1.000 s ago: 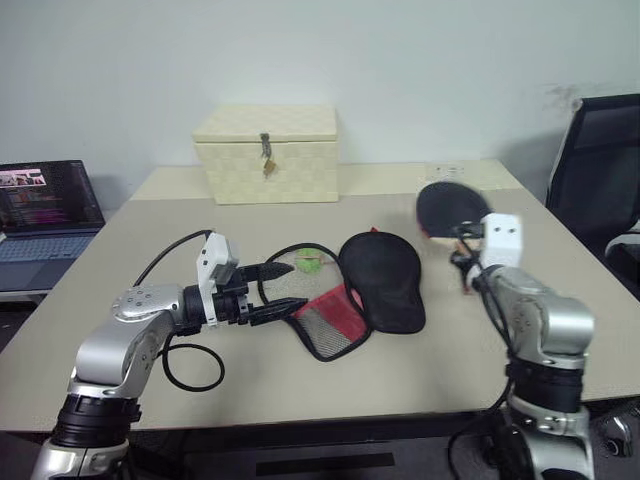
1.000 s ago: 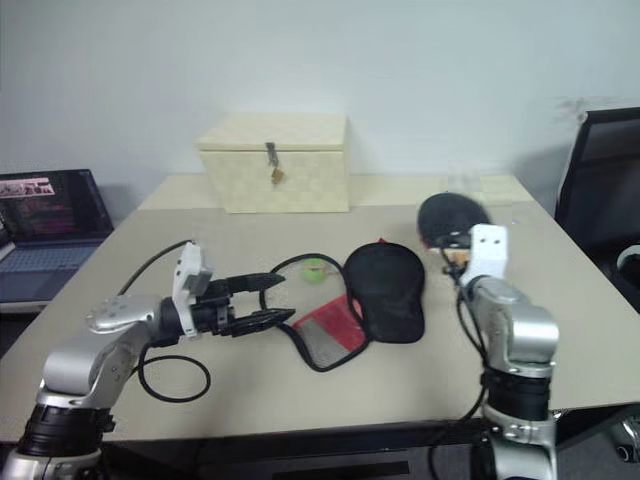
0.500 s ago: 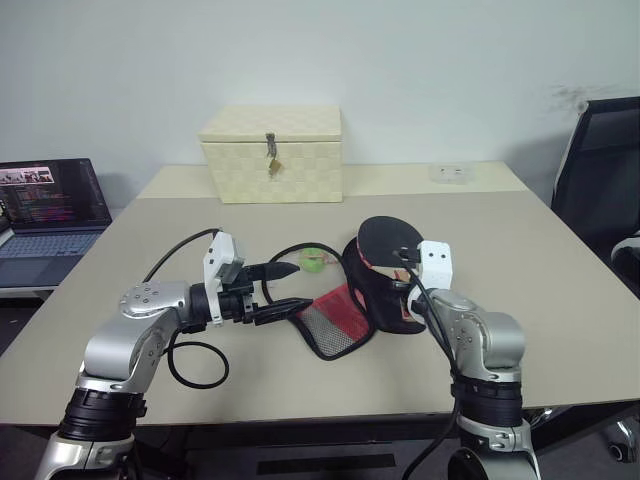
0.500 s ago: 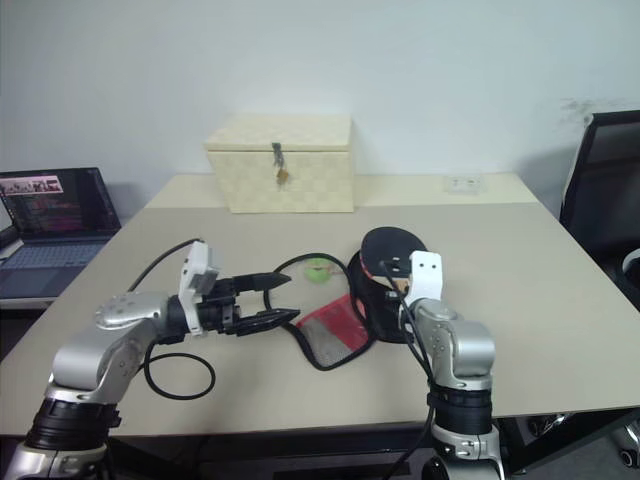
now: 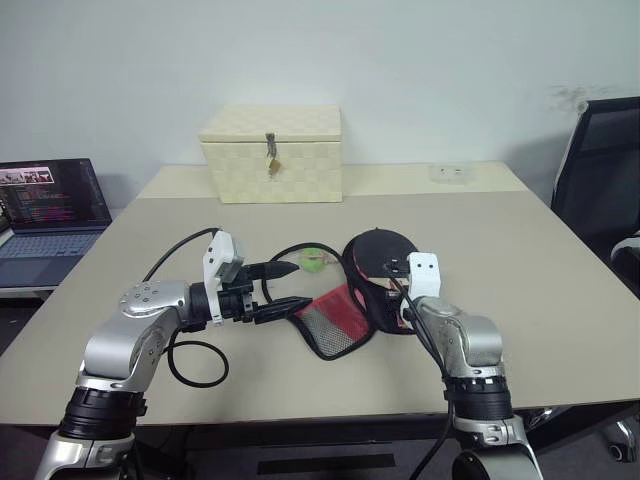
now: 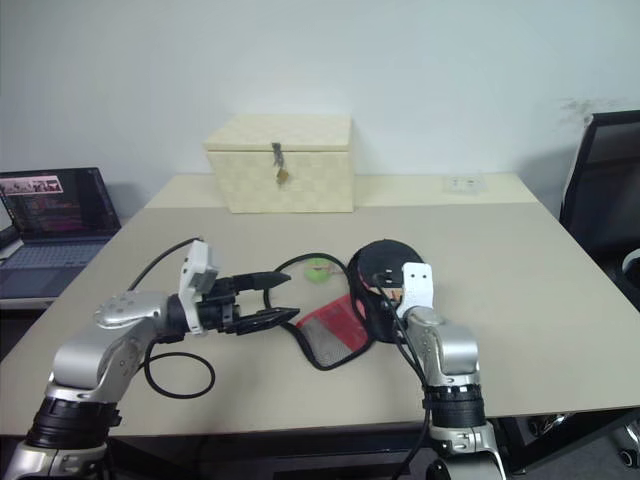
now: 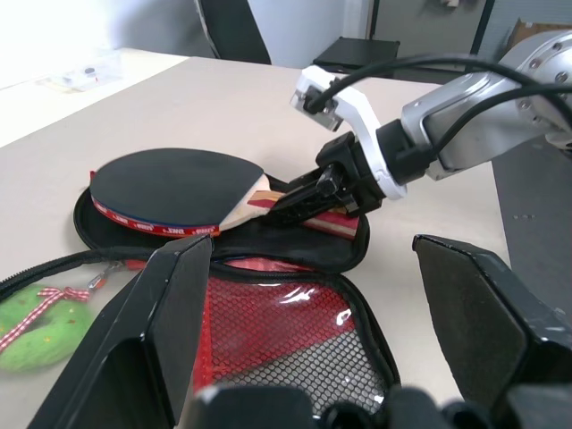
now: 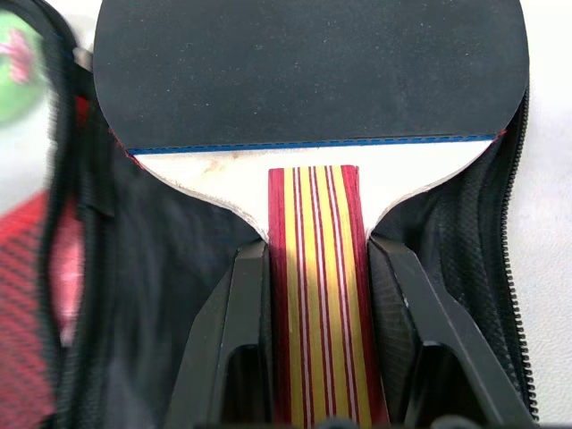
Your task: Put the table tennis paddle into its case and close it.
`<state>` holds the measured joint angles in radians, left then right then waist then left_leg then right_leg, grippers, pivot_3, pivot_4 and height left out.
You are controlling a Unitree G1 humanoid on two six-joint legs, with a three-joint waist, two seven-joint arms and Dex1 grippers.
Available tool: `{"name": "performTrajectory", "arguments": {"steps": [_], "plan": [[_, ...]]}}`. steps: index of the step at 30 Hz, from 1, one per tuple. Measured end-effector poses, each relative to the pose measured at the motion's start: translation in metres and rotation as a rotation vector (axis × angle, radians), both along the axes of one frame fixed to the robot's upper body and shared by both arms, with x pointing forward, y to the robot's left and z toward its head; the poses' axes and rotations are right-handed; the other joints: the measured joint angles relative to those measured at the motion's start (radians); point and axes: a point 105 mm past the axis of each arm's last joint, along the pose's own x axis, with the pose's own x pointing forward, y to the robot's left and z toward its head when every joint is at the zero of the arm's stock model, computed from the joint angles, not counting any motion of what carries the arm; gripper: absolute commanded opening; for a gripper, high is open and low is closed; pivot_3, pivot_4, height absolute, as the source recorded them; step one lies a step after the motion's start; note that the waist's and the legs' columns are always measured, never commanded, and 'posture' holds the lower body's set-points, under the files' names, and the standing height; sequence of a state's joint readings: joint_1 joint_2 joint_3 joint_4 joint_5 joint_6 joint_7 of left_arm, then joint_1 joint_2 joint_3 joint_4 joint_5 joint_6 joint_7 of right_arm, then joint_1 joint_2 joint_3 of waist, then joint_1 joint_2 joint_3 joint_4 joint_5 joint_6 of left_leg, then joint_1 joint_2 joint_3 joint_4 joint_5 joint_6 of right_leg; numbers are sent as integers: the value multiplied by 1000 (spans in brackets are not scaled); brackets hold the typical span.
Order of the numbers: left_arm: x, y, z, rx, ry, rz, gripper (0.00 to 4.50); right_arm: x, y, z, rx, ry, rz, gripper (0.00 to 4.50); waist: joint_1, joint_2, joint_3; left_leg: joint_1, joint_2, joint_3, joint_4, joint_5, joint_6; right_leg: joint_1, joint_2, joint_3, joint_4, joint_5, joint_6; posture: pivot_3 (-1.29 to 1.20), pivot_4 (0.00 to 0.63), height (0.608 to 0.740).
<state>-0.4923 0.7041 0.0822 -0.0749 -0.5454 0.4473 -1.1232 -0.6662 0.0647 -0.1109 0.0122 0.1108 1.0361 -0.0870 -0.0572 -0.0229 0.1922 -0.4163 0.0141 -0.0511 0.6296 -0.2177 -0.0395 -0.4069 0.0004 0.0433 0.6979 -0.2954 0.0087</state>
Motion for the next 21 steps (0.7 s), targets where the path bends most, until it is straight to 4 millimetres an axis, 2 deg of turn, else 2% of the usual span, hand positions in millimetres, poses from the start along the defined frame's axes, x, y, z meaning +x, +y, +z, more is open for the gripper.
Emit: {"name": "performTrajectory", "arguments": {"steps": [2,8,15,21], "plan": [[0,0,0,0,0,0,3916,1,2,1,-2,-11,6,2343,0,0,0,0,0,0,0,0,0,0,0,0,0,0,0,0,150,740],[0,0,0,0,-1,2,3916,1,6,4,-2,-34,26,4470,0,0,0,0,0,0,0,0,0,0,0,0,0,0,0,0,150,740],[1,0,0,3,-6,6,3916,1,9,7,-32,-58,60,4493,0,0,0,0,0,0,0,0,0,0,0,0,0,0,0,0,150,740],[1,0,0,6,-17,11,3916,-2,11,-1,-42,-41,81,4493,0,0,0,0,0,0,0,0,0,0,0,0,0,0,0,0,150,740]]}}
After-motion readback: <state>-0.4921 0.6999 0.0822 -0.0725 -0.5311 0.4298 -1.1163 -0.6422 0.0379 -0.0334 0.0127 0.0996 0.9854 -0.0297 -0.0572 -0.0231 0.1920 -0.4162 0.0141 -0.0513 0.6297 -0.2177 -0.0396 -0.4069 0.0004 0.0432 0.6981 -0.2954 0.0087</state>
